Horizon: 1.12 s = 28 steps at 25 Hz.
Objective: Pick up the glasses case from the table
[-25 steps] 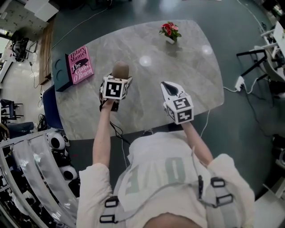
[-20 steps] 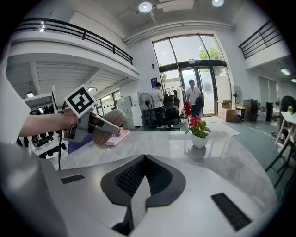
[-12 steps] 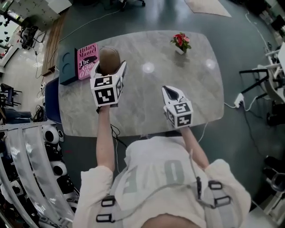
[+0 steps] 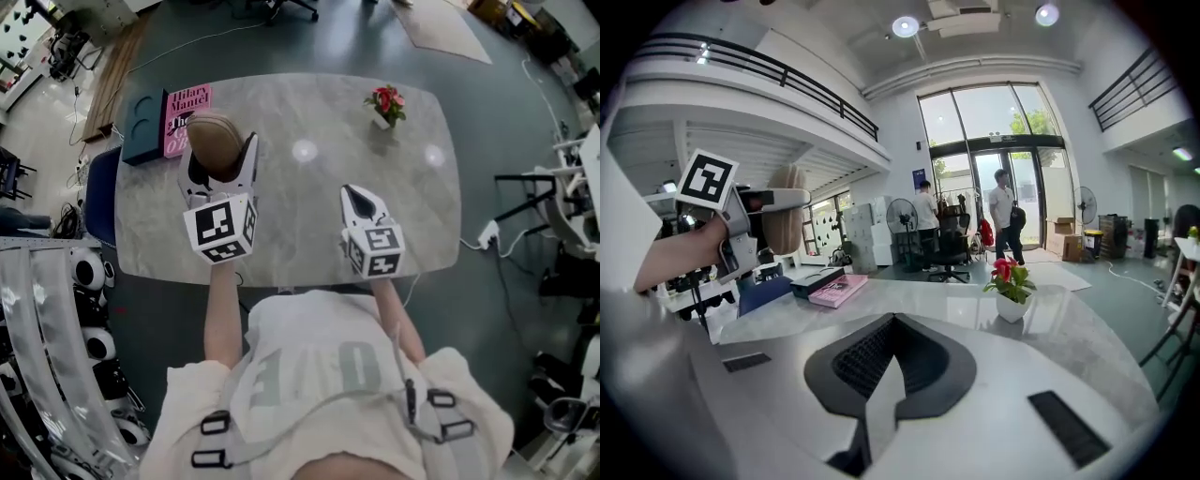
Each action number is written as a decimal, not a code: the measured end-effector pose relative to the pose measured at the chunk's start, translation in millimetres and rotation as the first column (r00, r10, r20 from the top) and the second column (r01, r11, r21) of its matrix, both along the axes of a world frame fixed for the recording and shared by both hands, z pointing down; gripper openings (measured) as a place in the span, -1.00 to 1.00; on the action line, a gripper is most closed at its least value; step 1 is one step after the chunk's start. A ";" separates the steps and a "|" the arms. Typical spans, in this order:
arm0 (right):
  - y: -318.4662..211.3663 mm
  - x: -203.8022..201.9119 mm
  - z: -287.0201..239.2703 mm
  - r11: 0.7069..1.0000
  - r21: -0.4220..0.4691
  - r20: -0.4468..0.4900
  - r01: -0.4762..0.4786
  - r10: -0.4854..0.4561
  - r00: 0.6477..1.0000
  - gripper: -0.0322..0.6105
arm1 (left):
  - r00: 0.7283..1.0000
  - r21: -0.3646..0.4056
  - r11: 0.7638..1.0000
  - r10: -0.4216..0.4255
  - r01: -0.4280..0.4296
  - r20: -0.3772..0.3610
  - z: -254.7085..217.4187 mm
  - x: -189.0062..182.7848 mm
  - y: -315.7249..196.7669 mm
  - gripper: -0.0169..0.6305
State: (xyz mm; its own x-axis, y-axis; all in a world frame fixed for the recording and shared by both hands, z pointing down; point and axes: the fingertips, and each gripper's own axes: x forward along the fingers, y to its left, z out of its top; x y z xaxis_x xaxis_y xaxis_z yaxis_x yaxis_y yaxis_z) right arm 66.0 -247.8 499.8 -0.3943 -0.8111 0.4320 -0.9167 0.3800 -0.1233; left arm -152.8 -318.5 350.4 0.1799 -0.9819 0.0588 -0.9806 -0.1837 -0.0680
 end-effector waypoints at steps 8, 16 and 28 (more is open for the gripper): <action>1.7 -4.0 -33.7 0.990 0.144 -0.017 0.007 -0.005 1.000 -0.89 | 0.997 0.093 0.993 -0.065 0.069 -0.043 3.1 -11.5 47.6 0.28; 2.6 -5.1 -57.9 0.970 0.241 -0.032 0.009 -0.001 1.000 -0.89 | 0.998 0.026 0.998 -0.054 0.055 -0.039 29.5 -9.0 71.7 0.28; 18.0 -3.6 -21.1 0.995 0.100 -0.028 0.005 -0.002 1.000 -0.89 | 0.998 -0.026 0.998 -0.053 0.053 -0.024 43.5 -5.9 77.8 0.28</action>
State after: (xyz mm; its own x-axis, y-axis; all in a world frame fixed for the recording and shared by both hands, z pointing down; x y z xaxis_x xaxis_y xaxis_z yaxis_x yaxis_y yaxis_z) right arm 62.4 -229.8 478.7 -0.3862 -0.8495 0.3595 -0.9179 0.3924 -0.0587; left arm -158.6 -240.7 393.8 0.1293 -0.9884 0.0799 -0.9904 -0.1328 -0.0394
